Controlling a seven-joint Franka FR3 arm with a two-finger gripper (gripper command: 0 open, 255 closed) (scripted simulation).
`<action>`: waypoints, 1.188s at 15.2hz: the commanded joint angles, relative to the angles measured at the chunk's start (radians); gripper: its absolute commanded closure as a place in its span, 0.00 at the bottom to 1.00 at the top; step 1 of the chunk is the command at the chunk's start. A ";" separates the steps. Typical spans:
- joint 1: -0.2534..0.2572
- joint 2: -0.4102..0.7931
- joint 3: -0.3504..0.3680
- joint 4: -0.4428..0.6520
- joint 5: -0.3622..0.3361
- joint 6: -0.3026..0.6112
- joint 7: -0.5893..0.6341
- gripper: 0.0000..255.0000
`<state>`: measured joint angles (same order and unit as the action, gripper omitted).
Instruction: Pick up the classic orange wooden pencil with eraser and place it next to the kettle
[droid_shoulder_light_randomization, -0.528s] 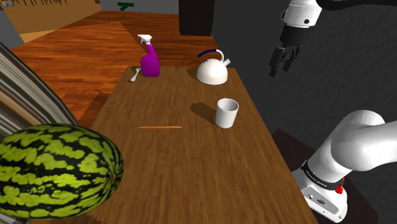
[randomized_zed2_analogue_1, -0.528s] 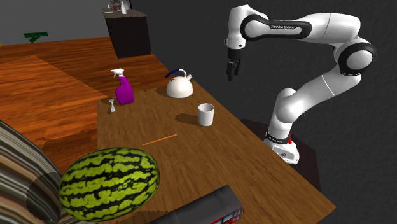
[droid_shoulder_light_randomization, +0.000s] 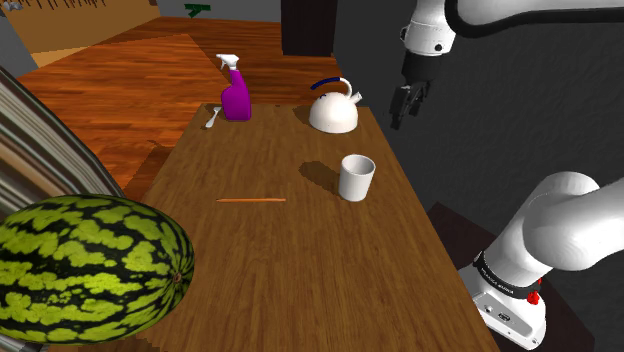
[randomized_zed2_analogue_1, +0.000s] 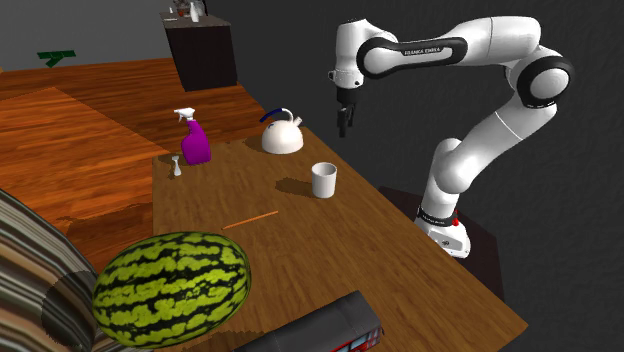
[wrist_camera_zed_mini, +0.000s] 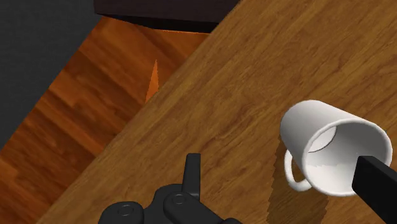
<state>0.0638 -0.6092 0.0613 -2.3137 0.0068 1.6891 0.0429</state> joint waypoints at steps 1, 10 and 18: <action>0.018 0.062 0.022 0.024 -0.004 0.045 -0.014 0.00; 0.090 0.327 0.134 0.150 -0.055 0.202 -0.043 0.00; 0.151 0.566 0.231 0.301 -0.161 0.290 -0.041 0.00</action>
<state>0.2069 -0.0762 0.2804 -2.0416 -0.1373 1.9752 0.0011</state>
